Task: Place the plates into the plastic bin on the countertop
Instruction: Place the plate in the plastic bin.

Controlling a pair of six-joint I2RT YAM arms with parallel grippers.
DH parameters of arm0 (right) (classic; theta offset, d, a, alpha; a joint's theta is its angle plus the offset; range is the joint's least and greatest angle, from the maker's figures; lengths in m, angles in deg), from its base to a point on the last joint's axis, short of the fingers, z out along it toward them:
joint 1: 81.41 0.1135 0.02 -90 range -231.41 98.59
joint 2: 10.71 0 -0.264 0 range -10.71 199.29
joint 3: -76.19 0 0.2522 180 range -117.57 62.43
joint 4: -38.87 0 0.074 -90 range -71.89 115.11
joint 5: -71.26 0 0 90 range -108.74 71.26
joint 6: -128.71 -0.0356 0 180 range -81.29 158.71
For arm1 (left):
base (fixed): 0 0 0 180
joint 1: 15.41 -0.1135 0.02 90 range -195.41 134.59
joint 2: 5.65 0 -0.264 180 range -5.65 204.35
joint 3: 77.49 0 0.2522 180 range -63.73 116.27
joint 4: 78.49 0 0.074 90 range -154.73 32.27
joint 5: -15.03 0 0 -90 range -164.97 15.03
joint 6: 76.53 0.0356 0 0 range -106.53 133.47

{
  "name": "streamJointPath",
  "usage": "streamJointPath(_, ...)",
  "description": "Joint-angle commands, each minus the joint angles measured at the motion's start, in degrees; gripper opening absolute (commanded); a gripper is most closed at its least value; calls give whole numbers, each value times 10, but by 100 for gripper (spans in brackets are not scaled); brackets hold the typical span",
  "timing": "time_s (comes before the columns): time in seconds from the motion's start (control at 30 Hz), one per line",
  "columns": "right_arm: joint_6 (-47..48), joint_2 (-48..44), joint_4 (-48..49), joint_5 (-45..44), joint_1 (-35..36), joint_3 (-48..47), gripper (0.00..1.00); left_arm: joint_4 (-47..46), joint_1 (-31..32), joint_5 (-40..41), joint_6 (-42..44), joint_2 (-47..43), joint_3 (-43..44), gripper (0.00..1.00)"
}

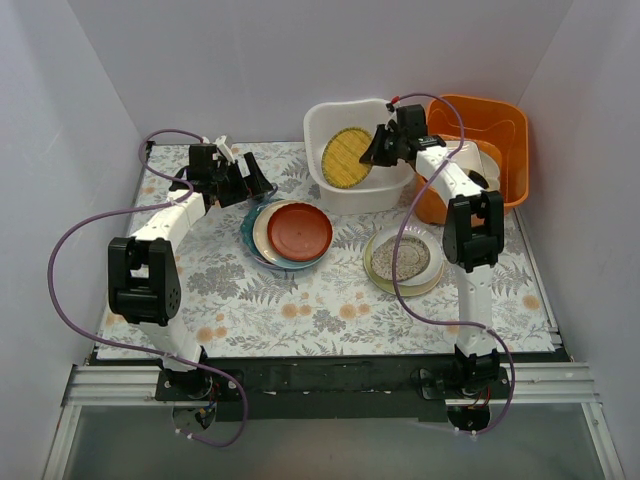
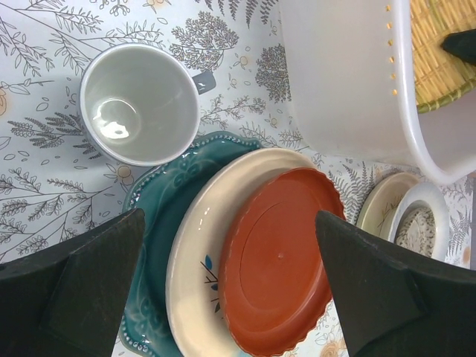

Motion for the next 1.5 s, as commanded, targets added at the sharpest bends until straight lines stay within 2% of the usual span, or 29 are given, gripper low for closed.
streamJointPath(0.0, -11, -2, 37, 7, -2, -17, 1, -9, -2, -14, 0, -36, -4, 98)
streamJointPath(0.27, -4, 24, 18, 5, -3, -29, 1, -12, -2, -18, -2, -37, -7, 98)
streamJointPath(0.47, 12, 50, -13, -3, -2, -51, 7, -16, -2, -29, -2, -37, -12, 98)
streamJointPath(0.57, 17, 56, -18, -2, -2, -51, 16, -16, -2, -29, -2, -38, -12, 98)
streamJointPath(1.0, 40, 57, -53, -23, -3, -62, 33, -19, -2, -41, -4, -38, -16, 98)
streamJointPath(1.13, 50, 47, -60, -37, -3, -62, 47, -19, -2, -42, -3, -39, -17, 98)
streamJointPath(1.23, 54, 37, -59, -41, -2, -57, 51, -20, -2, -44, -3, -38, -17, 98)
streamJointPath(1.47, 52, 24, -57, -42, -3, -64, 54, -20, -2, -47, -2, -39, -17, 98)
